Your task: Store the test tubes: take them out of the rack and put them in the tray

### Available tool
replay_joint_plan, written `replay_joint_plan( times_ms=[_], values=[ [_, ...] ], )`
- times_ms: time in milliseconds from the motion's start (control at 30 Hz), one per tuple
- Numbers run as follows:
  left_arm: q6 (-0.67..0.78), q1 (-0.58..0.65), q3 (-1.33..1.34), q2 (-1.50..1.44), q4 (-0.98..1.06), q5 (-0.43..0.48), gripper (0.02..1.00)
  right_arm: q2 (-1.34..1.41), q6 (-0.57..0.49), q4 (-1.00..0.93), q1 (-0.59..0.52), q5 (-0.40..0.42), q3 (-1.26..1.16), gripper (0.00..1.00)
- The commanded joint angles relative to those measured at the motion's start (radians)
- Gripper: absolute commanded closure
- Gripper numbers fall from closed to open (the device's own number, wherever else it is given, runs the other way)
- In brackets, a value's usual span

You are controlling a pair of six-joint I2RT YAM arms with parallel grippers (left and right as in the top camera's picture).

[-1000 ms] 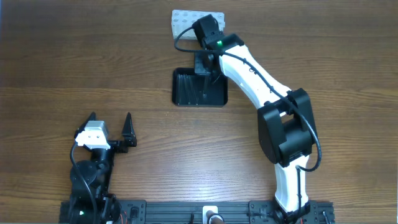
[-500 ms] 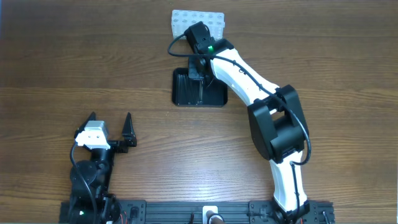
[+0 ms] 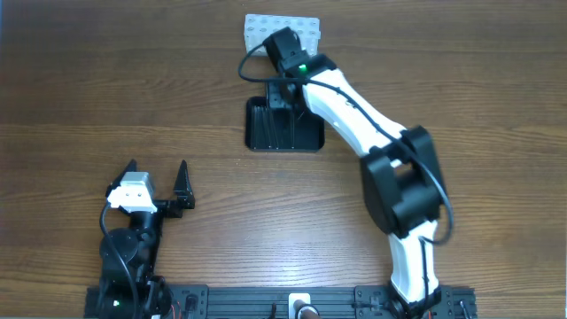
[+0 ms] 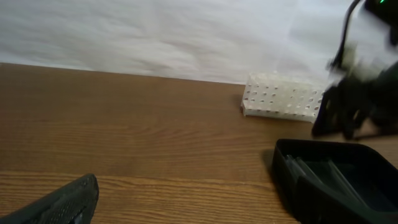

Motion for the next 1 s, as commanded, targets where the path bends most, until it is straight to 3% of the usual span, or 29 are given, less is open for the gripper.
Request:
replay_joint_plan(
  times_ms=[33, 167, 367, 500, 633, 1000],
  values=[
    [0.014, 0.005, -0.005, -0.009, -0.001, 0.013, 0.018, -0.269, -0.219, 0.105, -0.098, 0.015, -0.011, 0.292],
    [0.014, 0.005, -0.005, -0.009, -0.001, 0.013, 0.02, -0.474, -0.263, 0.186, -0.266, 0.013, -0.1, 0.235],
    [0.014, 0.005, -0.005, -0.009, -0.001, 0.013, 0.02, -0.81, -0.409, 0.32, -0.409, 0.025, -0.397, 0.007],
    [0.014, 0.005, -0.005, -0.009, -0.001, 0.013, 0.018, -1.085, -0.464, 0.481, -0.48, 0.024, -0.692, 0.009],
    [0.014, 0.005, -0.005, -0.009, -0.001, 0.013, 0.02, -1.35, -0.463, 0.51, -0.531, 0.025, -0.934, 0.009],
    [0.014, 0.005, -0.005, -0.009, -0.001, 0.013, 0.018, -1.897, -0.454, 0.605, -0.497, 0.025, -1.442, 0.007]
  ],
)
